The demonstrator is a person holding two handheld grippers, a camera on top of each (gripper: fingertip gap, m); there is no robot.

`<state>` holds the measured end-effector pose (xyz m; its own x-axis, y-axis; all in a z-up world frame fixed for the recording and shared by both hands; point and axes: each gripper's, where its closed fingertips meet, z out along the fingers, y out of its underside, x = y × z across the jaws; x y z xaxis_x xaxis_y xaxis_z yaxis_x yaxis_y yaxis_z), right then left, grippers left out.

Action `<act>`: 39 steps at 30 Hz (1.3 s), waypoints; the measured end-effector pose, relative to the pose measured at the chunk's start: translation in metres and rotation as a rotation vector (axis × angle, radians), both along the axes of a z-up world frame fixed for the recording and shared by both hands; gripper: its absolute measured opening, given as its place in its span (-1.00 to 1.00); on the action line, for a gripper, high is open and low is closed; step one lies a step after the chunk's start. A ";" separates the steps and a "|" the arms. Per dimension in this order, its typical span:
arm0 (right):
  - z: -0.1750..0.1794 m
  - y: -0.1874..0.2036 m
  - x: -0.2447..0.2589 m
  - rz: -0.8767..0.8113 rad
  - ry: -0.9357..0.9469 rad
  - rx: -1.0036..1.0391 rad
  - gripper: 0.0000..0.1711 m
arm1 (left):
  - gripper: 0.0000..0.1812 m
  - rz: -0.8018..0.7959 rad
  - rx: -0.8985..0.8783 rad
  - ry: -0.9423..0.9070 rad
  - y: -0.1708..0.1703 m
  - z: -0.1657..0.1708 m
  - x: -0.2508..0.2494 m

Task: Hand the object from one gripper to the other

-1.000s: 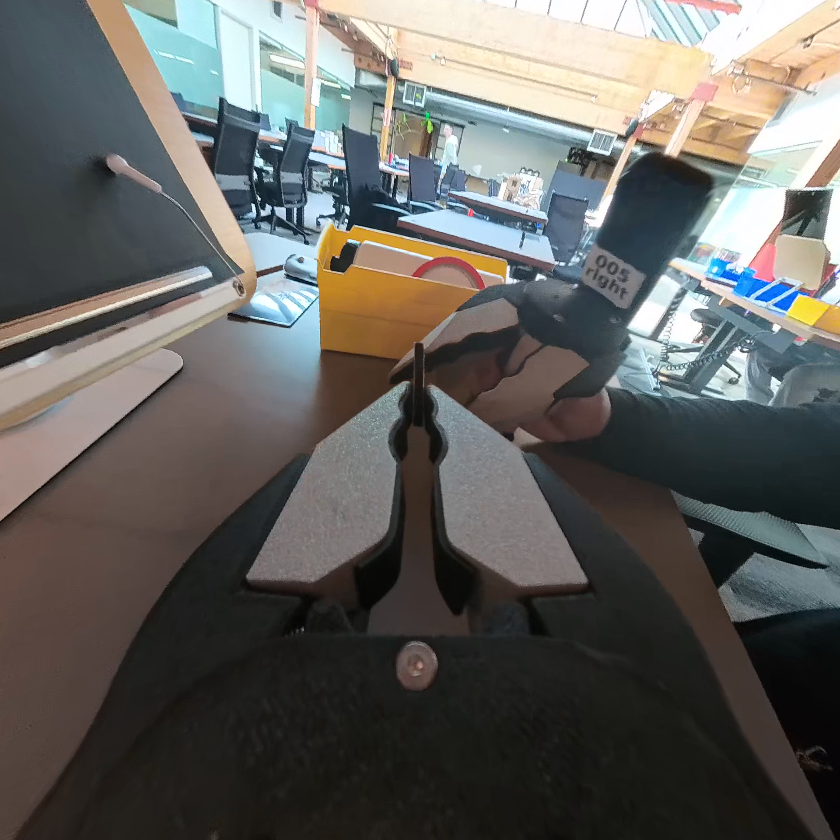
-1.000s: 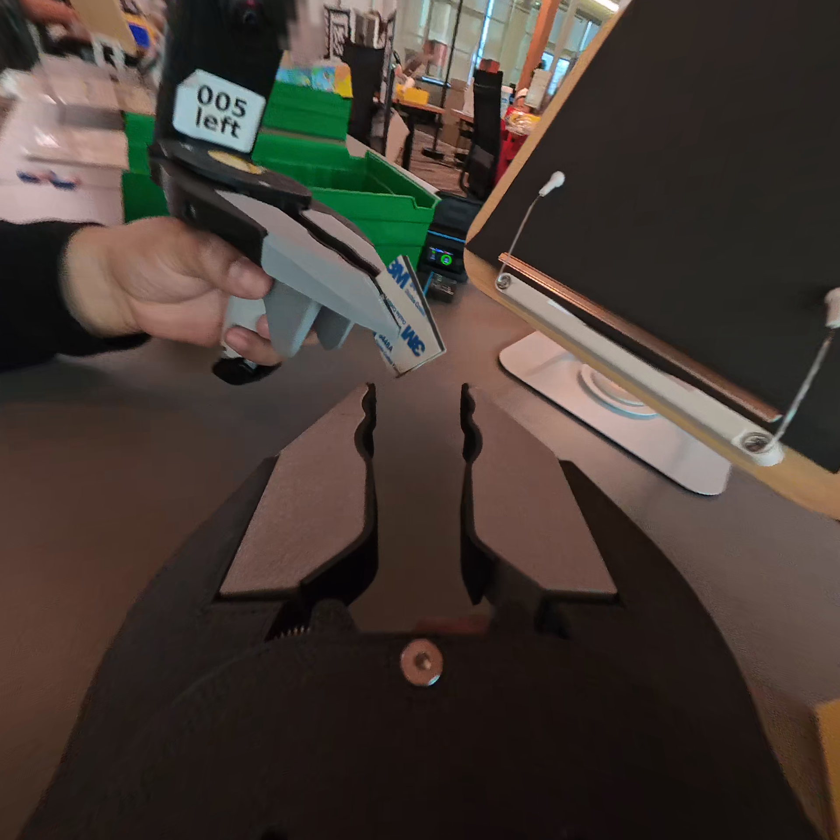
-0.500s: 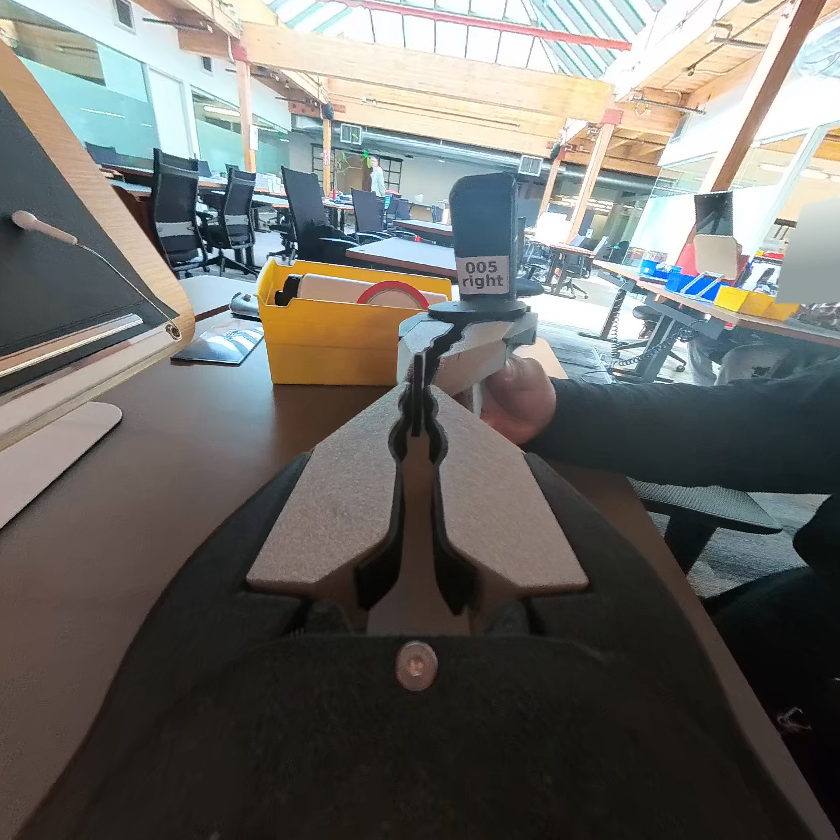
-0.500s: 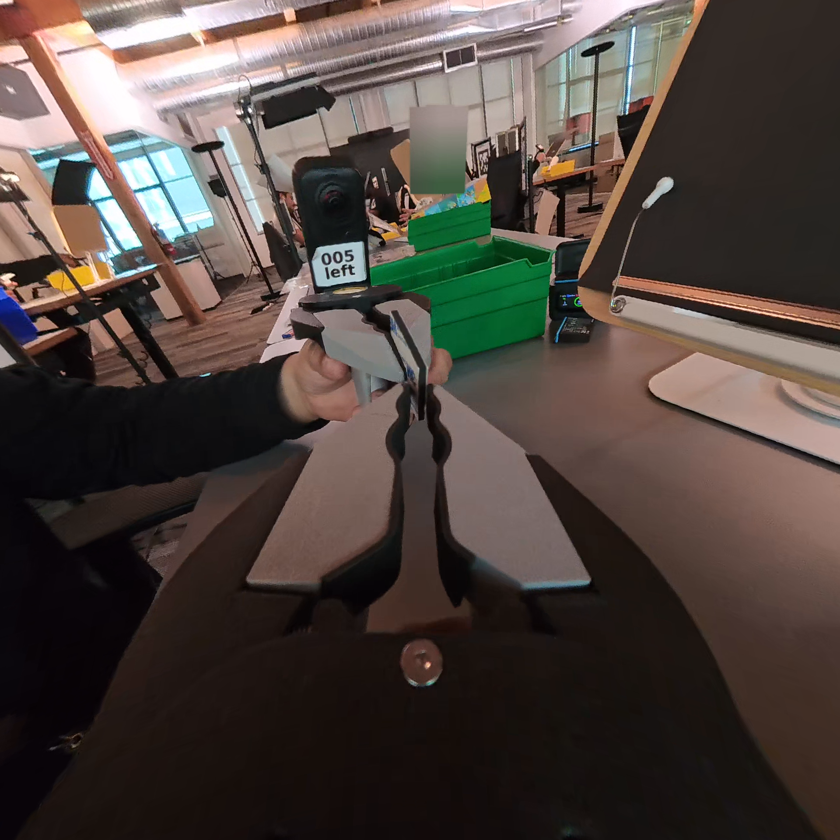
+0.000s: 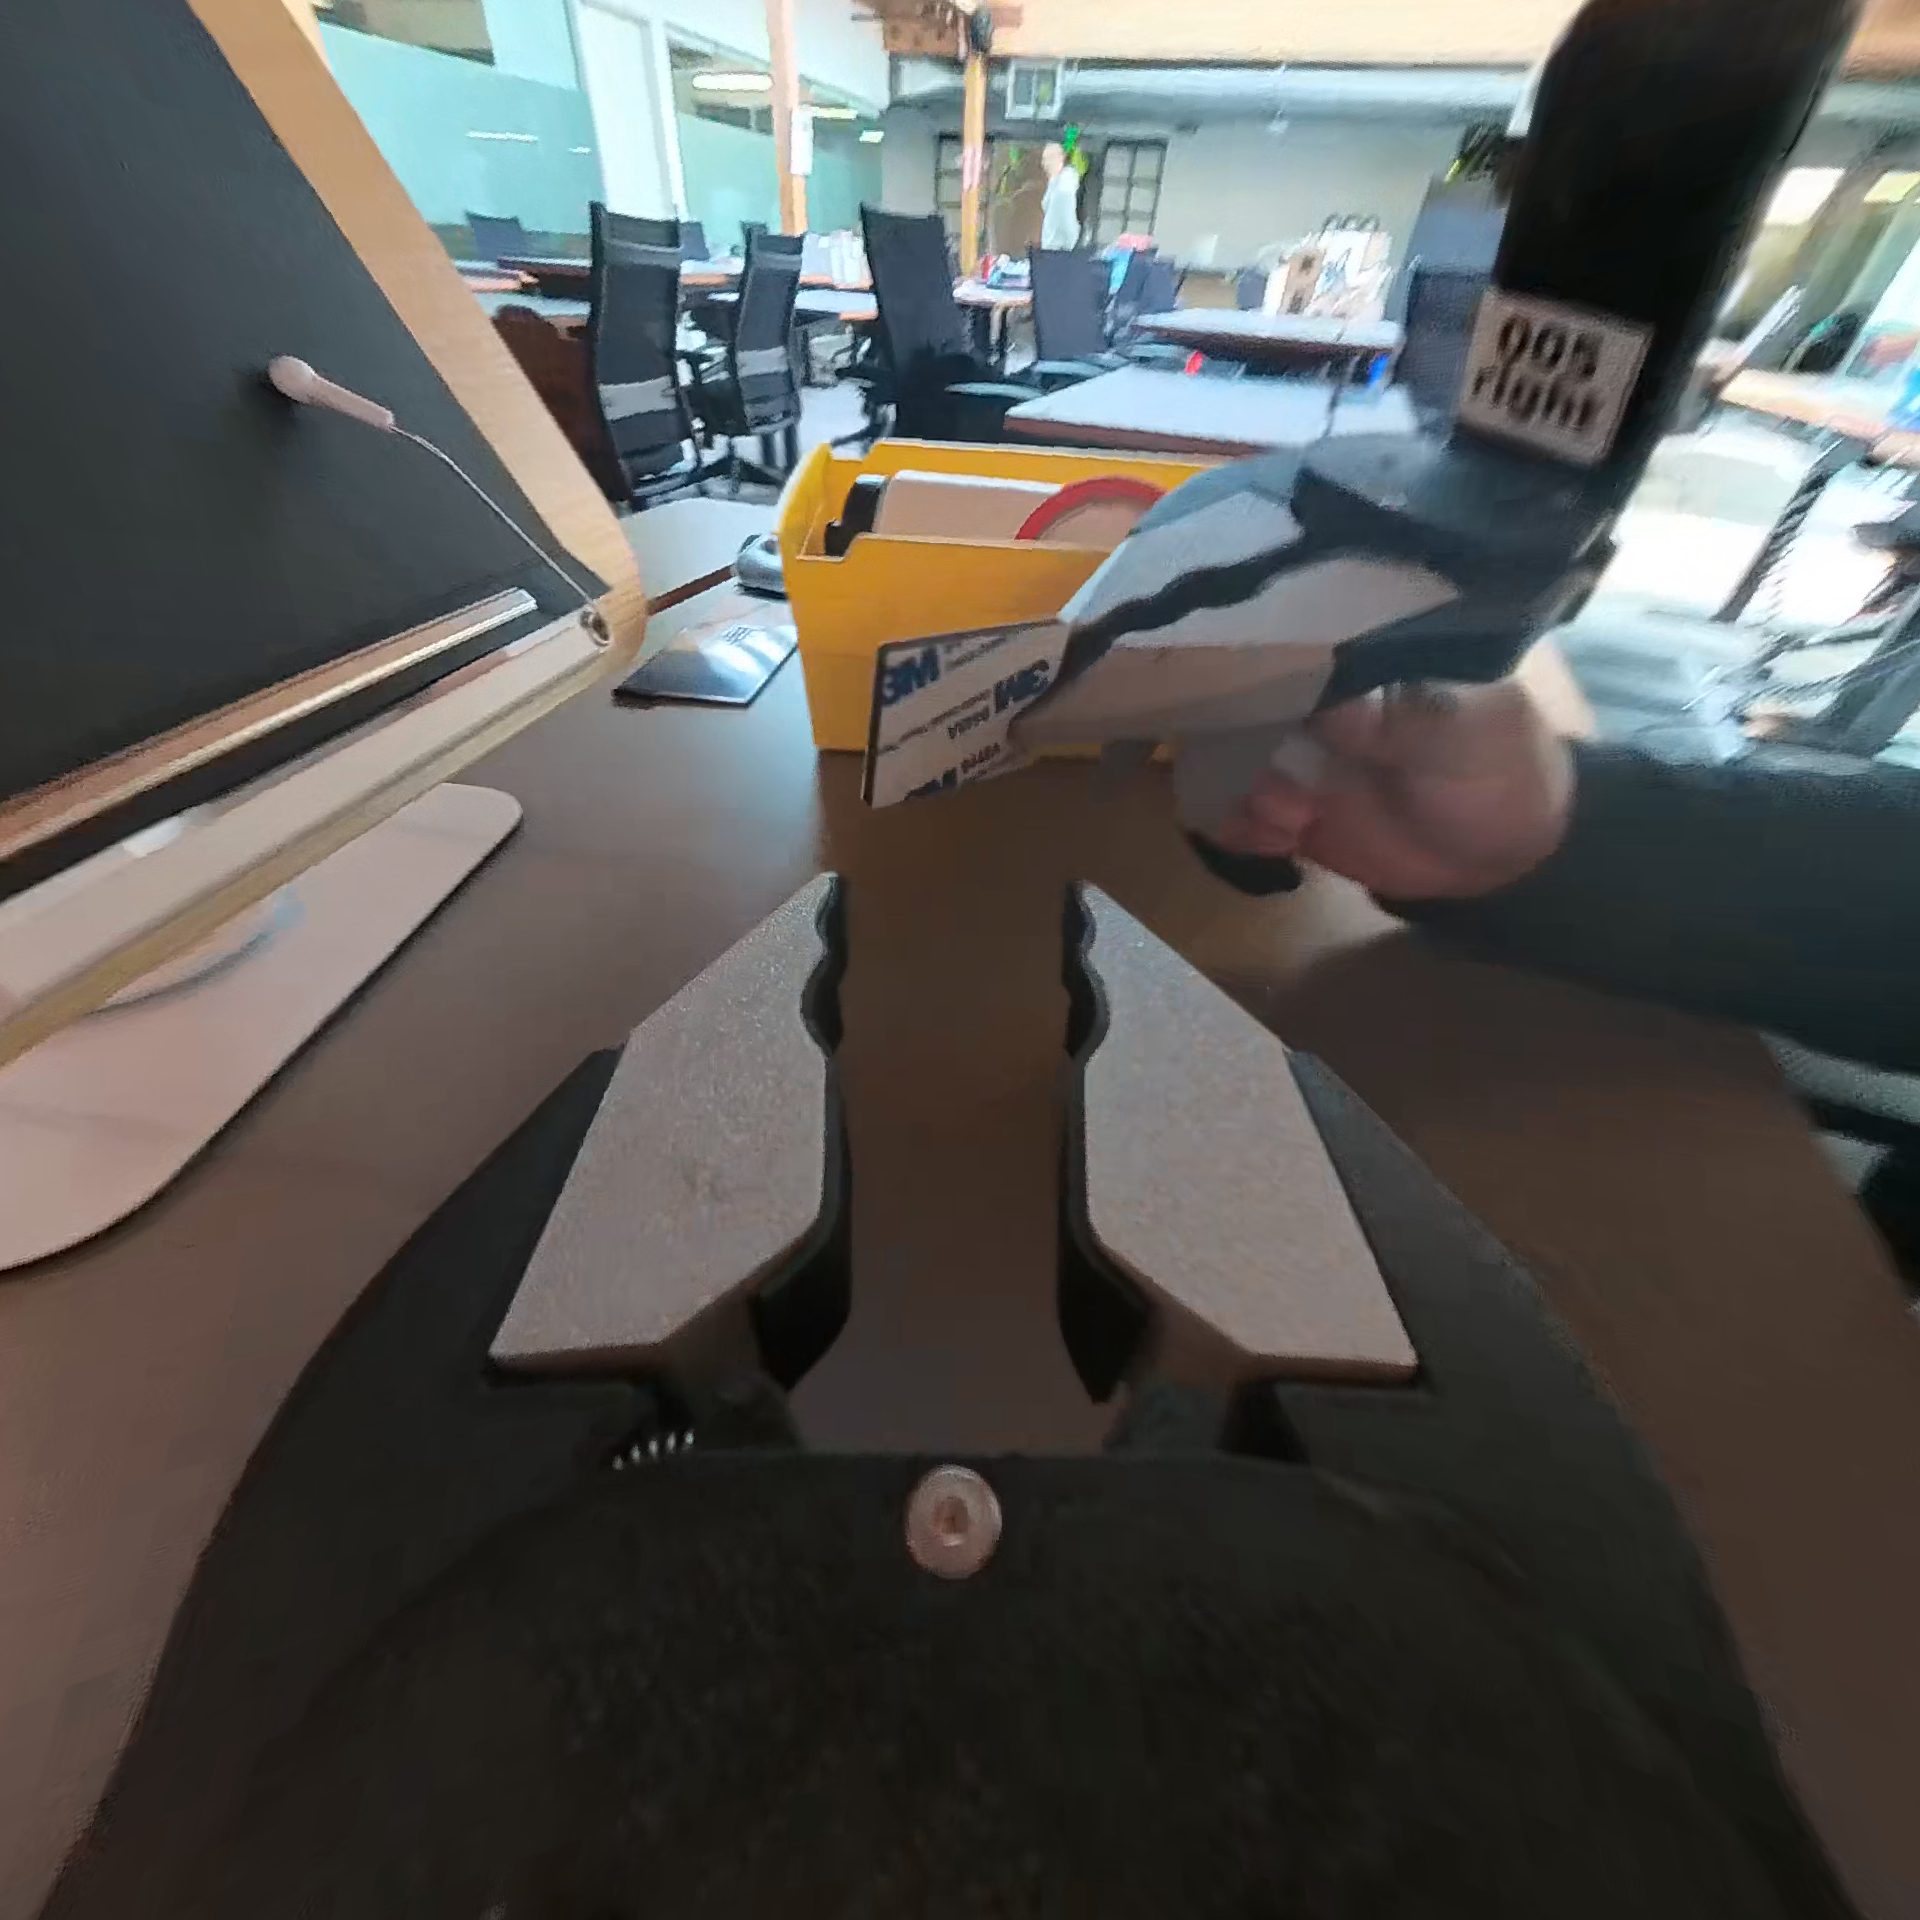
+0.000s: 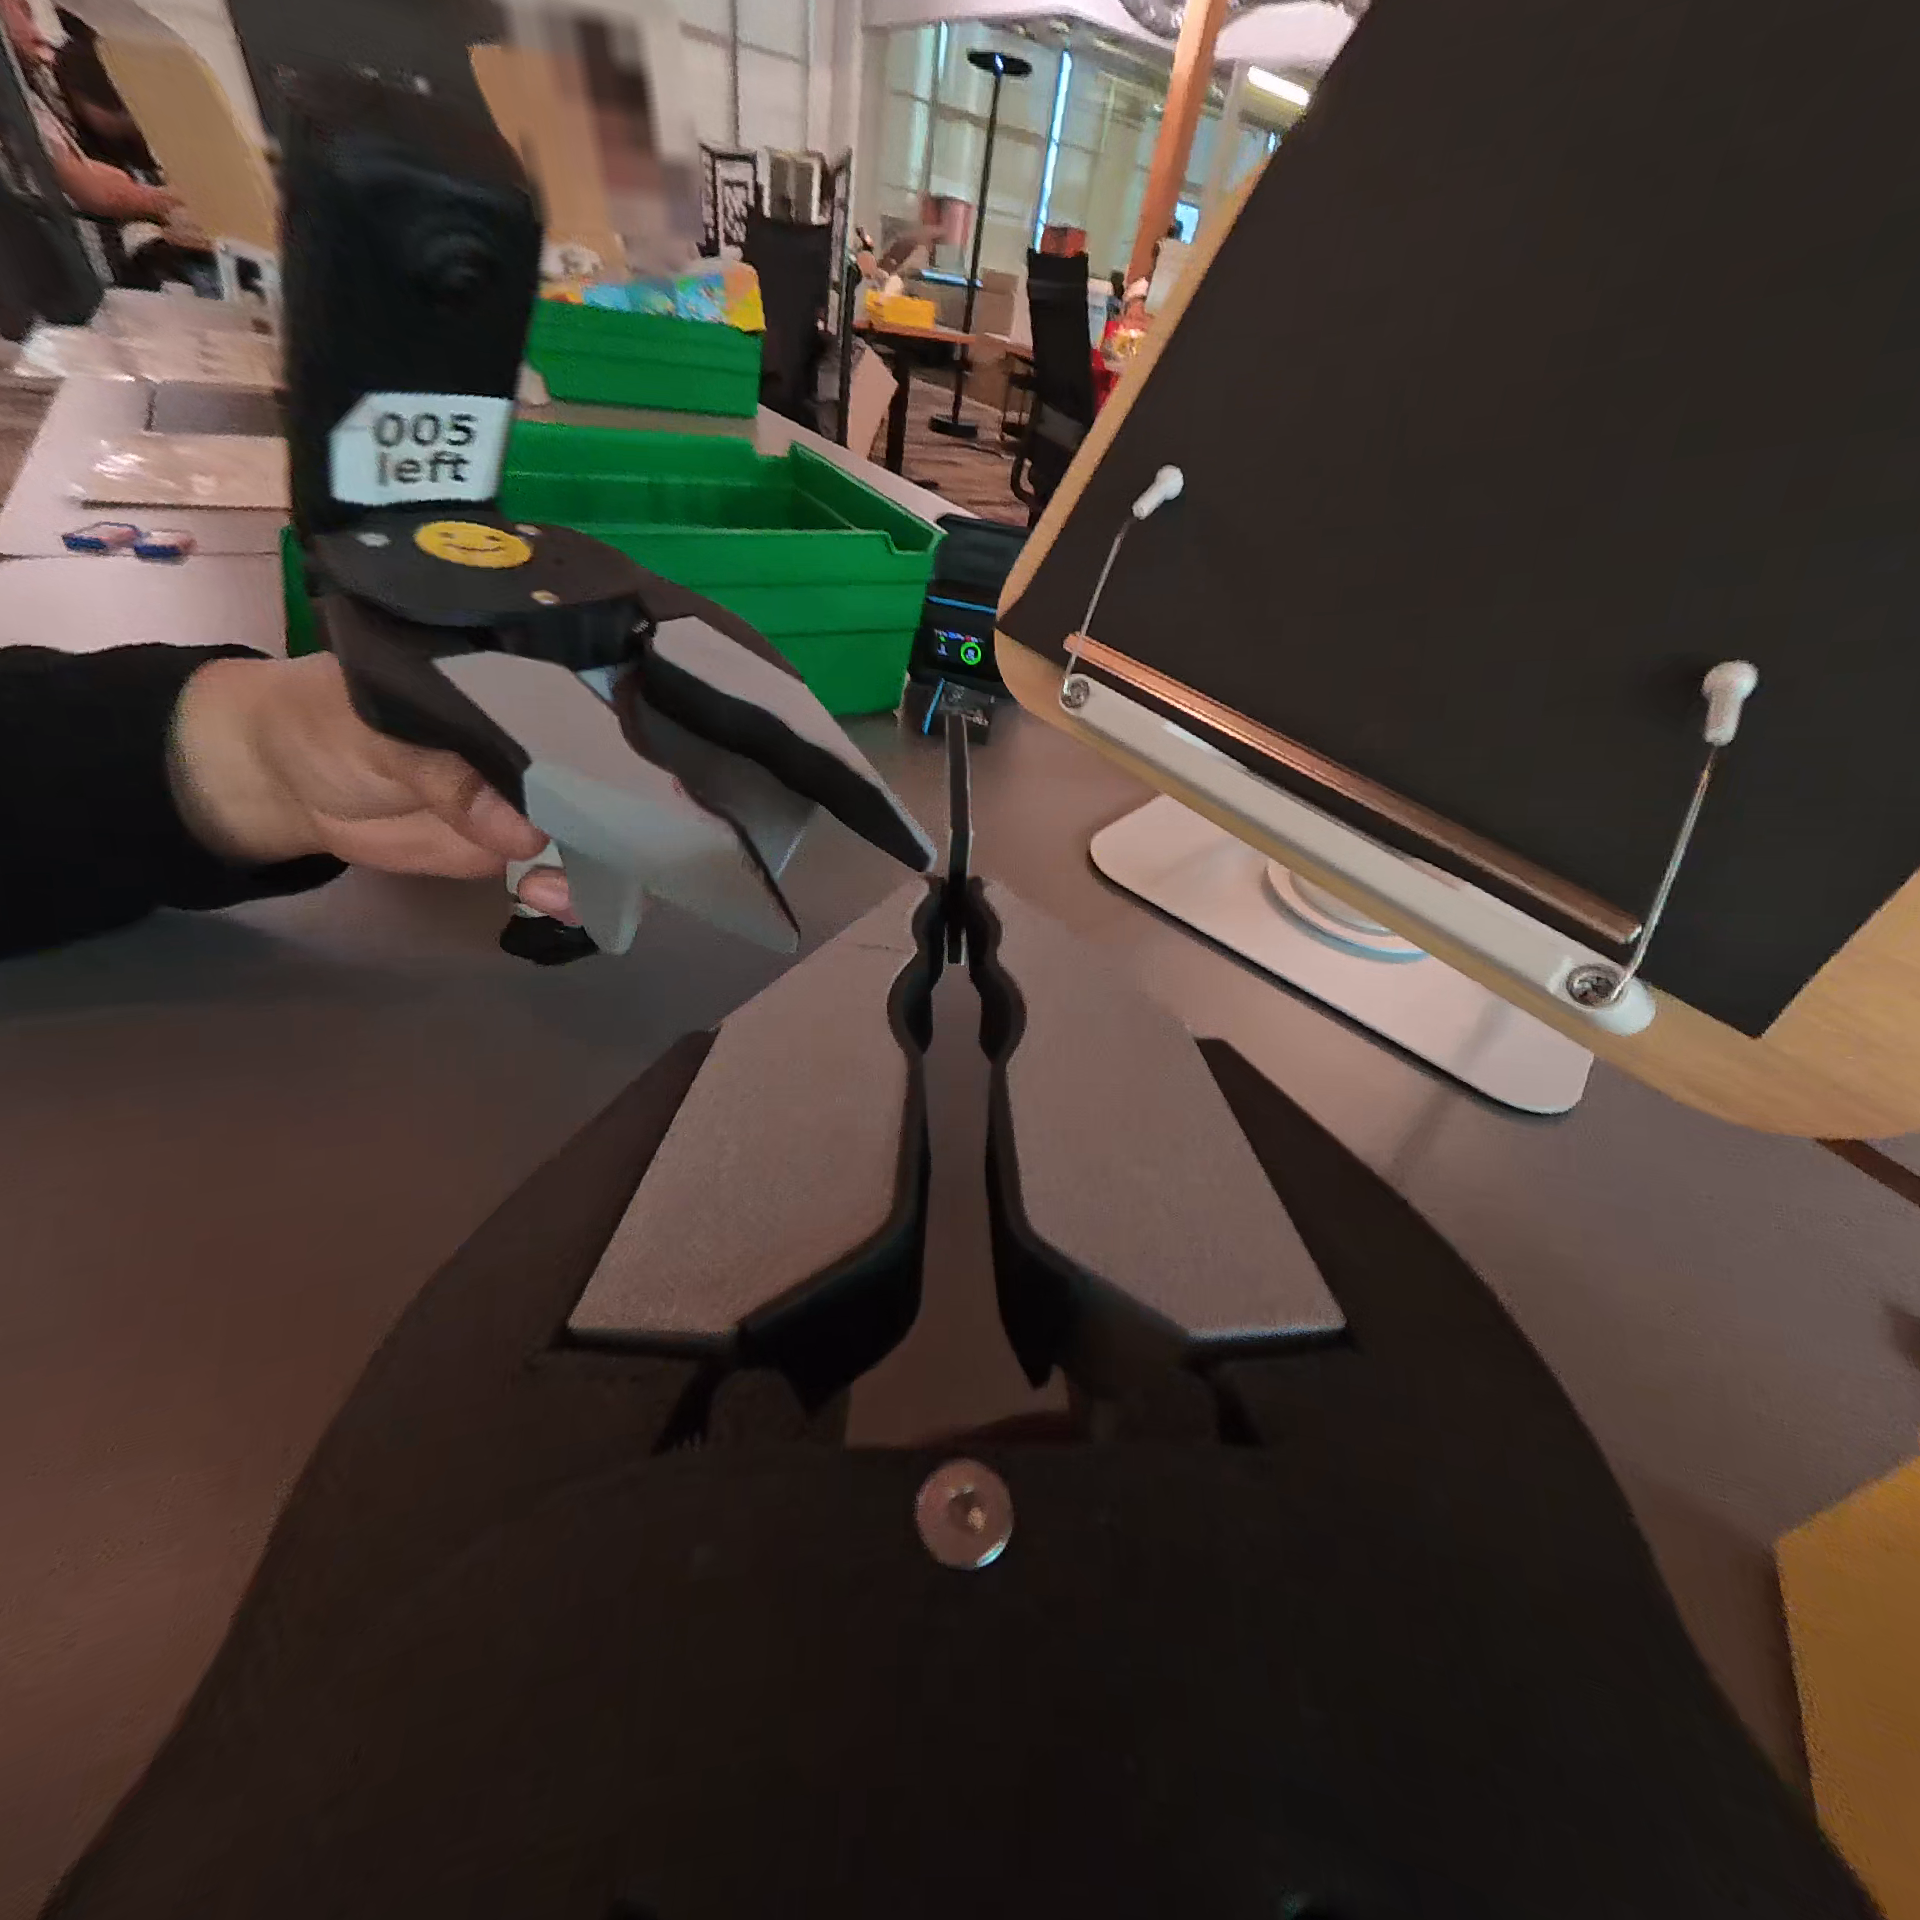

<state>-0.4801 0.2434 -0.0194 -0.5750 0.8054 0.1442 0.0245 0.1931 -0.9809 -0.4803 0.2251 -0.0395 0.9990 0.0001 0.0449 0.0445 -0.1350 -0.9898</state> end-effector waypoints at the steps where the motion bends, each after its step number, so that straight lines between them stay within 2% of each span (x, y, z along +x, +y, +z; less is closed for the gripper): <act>1: -0.003 0.001 -0.002 -0.008 -0.017 -0.007 -1.00 | -0.57 0.021 -0.028 0.054 0.001 -0.005 -0.001; 6: -0.018 0.004 -0.008 -0.022 -0.119 -0.025 -1.00 | -0.50 0.146 -0.175 0.369 0.006 -0.028 -0.012; 9: -0.032 -0.002 -0.008 0.026 -0.241 -0.086 -1.00 | -0.49 0.186 -0.197 0.499 0.007 -0.030 -0.014; 17: -0.049 -0.013 -0.003 0.127 -0.414 -0.197 -1.00 | -0.47 0.196 -0.184 0.645 0.009 -0.027 -0.011; 21: -0.052 -0.019 0.000 0.149 -0.421 -0.174 -0.99 | -0.59 0.175 -0.201 0.730 0.010 -0.029 -0.005; 31: -0.042 -0.021 0.003 0.193 -0.394 -0.226 -0.99 | -0.61 0.156 -0.187 0.725 0.008 -0.021 -0.002; 39: -0.030 -0.021 0.004 0.212 -0.347 -0.258 -0.92 | -0.62 0.196 -0.118 0.668 0.003 -0.006 -0.008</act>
<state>-0.4758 0.2223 -0.0498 -0.7092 0.6496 -0.2740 0.3450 -0.0192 -0.9384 -0.4888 0.2282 -0.0454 0.7938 0.1498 -0.5894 -0.5332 -0.2945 -0.7931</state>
